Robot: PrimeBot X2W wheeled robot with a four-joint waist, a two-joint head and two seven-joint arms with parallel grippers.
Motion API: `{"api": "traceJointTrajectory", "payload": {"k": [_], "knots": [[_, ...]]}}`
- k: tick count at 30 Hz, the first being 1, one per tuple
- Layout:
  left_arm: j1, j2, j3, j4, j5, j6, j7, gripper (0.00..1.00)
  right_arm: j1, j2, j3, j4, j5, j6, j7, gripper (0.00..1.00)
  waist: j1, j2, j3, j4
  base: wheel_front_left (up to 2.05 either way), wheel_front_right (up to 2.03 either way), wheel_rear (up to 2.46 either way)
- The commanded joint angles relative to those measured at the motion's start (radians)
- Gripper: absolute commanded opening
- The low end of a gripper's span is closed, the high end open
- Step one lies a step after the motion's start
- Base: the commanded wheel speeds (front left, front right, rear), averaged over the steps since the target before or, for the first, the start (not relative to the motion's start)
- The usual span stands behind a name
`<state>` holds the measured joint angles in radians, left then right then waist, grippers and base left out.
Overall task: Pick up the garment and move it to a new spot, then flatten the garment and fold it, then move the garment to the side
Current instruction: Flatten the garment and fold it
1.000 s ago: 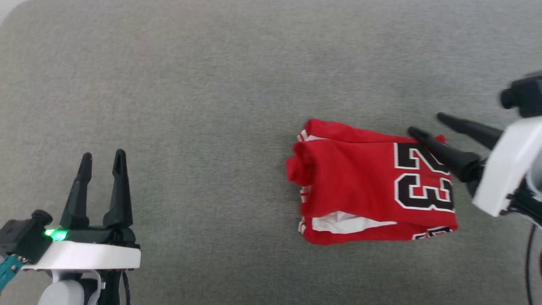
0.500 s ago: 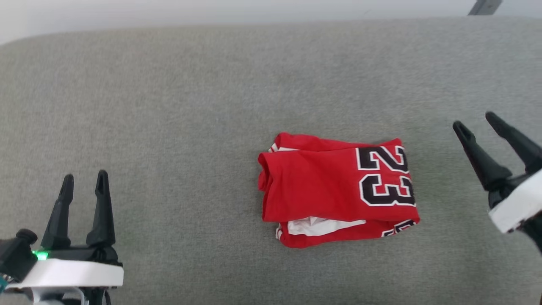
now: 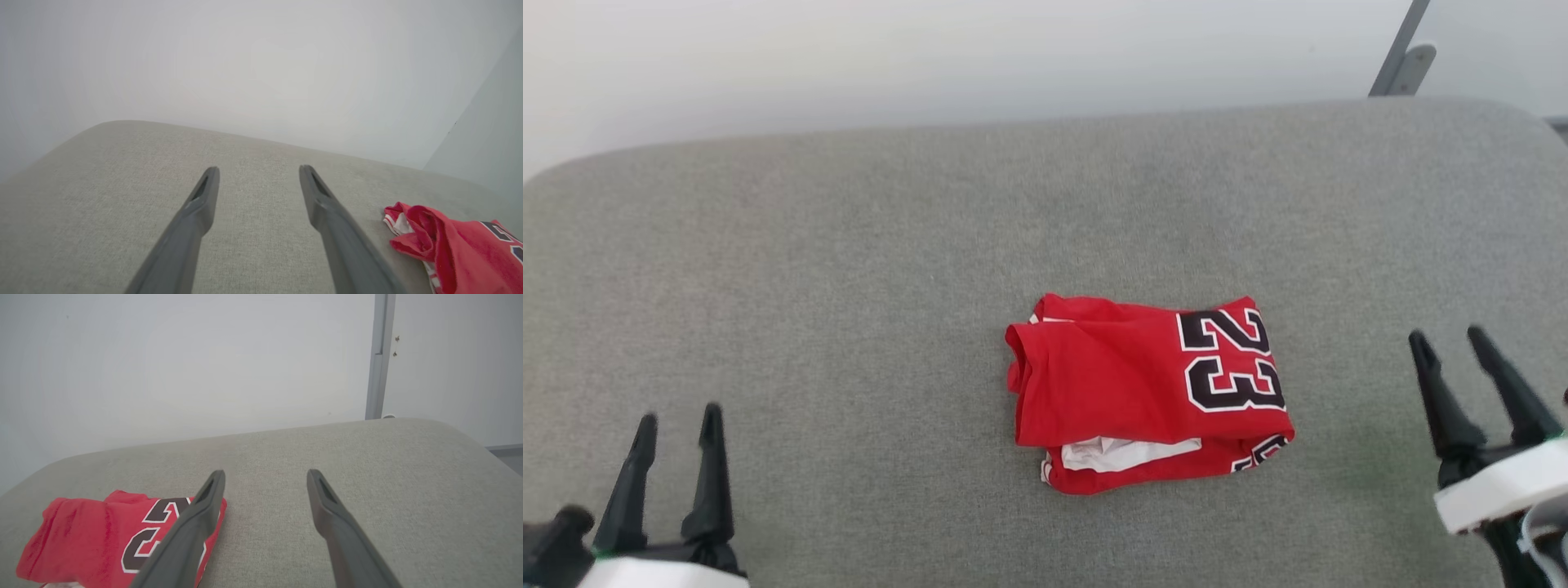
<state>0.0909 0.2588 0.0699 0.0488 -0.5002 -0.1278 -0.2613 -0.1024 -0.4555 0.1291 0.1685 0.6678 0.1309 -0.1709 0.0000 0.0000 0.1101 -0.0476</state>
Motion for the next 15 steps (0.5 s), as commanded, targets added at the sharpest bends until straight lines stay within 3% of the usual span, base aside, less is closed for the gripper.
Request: {"api": "traceJointTrajectory", "payload": {"k": [1,10,15], "knots": [[0.020,-0.001,0.009,0.001,0.004,-0.003,-0.004,1.00,0.007,0.005,0.003,0.011,0.008,0.000,-0.016,1.00,0.0000,0.0000,-0.015,0.002,0.00,0.00,0.00],[0.088,-0.016,0.038,0.024,0.008,-0.003,-0.004,1.00,0.036,0.010,0.044,0.148,0.025,0.000,-0.087,1.00,0.0000,0.0000,-0.063,0.026,0.00,0.00,0.00],[0.112,-0.017,0.033,0.030,0.015,-0.003,-0.004,1.00,0.069,0.030,0.008,0.167,0.016,0.000,-0.094,1.00,0.0000,0.0000,-0.082,0.058,0.00,0.00,0.00]]}}
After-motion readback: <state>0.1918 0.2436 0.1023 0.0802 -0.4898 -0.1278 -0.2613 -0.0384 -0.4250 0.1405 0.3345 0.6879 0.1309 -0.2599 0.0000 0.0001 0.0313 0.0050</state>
